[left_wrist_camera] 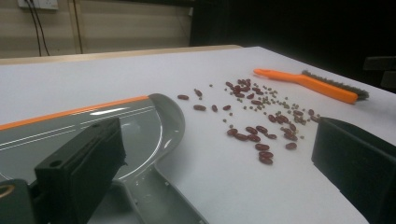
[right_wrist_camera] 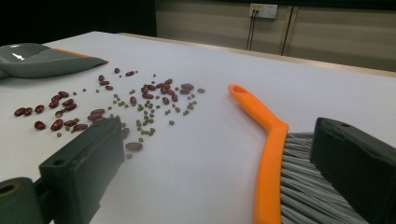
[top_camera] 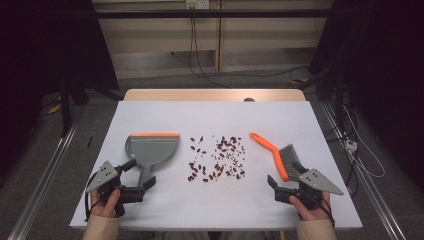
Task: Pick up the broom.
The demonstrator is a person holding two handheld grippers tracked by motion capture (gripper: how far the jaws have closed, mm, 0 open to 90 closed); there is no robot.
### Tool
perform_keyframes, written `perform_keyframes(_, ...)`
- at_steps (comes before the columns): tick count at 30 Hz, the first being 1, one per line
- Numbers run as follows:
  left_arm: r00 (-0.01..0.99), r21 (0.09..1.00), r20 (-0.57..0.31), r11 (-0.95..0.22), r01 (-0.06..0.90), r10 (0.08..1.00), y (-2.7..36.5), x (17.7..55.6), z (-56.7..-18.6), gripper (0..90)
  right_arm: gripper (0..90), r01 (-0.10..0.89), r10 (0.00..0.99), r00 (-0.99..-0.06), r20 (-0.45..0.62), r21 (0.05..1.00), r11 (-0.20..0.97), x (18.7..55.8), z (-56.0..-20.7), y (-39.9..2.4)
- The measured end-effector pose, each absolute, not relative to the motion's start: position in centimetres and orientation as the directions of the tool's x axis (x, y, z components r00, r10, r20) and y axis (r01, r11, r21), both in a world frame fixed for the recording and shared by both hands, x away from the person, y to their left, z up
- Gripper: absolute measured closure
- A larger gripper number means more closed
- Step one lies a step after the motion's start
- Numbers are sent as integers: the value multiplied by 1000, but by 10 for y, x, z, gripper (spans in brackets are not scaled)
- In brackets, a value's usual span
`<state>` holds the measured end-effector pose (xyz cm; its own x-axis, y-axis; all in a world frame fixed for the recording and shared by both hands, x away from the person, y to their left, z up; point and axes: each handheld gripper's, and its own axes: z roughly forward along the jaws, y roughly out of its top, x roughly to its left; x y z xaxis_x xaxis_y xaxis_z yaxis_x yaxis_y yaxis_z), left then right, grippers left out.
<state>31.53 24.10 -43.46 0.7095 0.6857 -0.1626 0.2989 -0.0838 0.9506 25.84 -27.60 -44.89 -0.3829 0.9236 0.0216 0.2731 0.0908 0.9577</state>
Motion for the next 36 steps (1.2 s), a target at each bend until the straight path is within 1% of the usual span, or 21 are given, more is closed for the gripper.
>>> perform_keyframes(12,708,954,-163,-73,290,687,244,314,-432,24,27,278,923,-385,21,956,94,261,-447,-275)
perform_keyframes(15,709,954,-161,-76,291,687,244,314,-432,23,35,306,928,-371,15,946,107,265,-443,-277)
perform_keyframes(17,710,954,-160,-77,290,686,244,314,-432,23,32,316,928,-372,30,944,96,269,-440,-278)
perform_keyframes(21,707,955,-158,-76,288,689,243,314,-432,24,73,380,936,-348,58,921,84,282,-433,-284)
perform_keyframes(24,712,955,-152,-85,285,686,243,314,-432,24,127,434,939,-338,67,896,93,296,-431,-288)
perform_keyframes(26,714,954,-152,-87,287,684,242,314,-432,24,206,457,936,-346,69,884,103,305,-430,-290)
perform_keyframes(27,713,954,-152,-87,286,684,243,314,-432,24,229,468,934,-349,76,878,104,309,-429,-292)
perform_keyframes(29,714,955,-156,-82,286,683,243,314,-432,24,250,489,937,-339,85,866,99,318,-427,-294)
perform_keyframes(32,714,955,-153,-82,284,683,243,315,-432,24,360,520,936,-338,95,848,101,331,-423,-296)
perform_keyframes(33,715,955,-154,-82,284,682,243,315,-431,24,369,529,935,-340,101,843,102,335,-422,-296)
perform_keyframes(36,713,955,-159,-75,286,682,242,315,-431,24,433,552,941,-330,80,824,124,347,-418,-297)
